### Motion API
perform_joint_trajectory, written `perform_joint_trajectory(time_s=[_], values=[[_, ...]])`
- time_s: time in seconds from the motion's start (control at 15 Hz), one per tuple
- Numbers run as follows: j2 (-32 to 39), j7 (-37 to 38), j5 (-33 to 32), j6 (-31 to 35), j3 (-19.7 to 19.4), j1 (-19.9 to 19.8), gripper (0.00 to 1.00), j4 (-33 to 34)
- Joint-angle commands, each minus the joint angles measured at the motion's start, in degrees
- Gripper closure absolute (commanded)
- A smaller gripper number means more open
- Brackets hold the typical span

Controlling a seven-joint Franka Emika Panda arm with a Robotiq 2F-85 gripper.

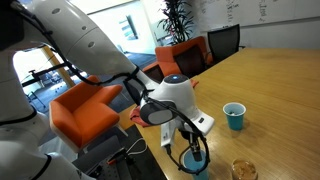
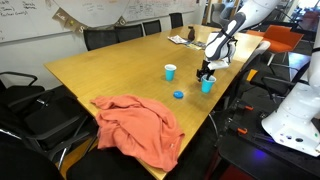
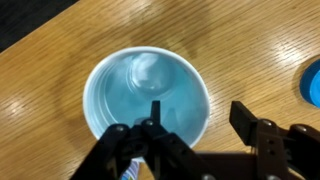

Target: Move the cup at the edge of the table forward

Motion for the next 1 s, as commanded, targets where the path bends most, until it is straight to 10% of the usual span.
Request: perform_joint_trajectory(time_s=[0.0, 0.4, 0.93], values=[[0.18, 0.91, 0.71, 2.8, 0.08, 0.55, 0.57, -0.55], [-0.73, 1.2, 0.45, 2.83, -0.04, 1.08, 0.99, -0.93], [-11.1, 9.26, -0.01, -1.58, -1.6, 3.81, 0.99, -1.19]])
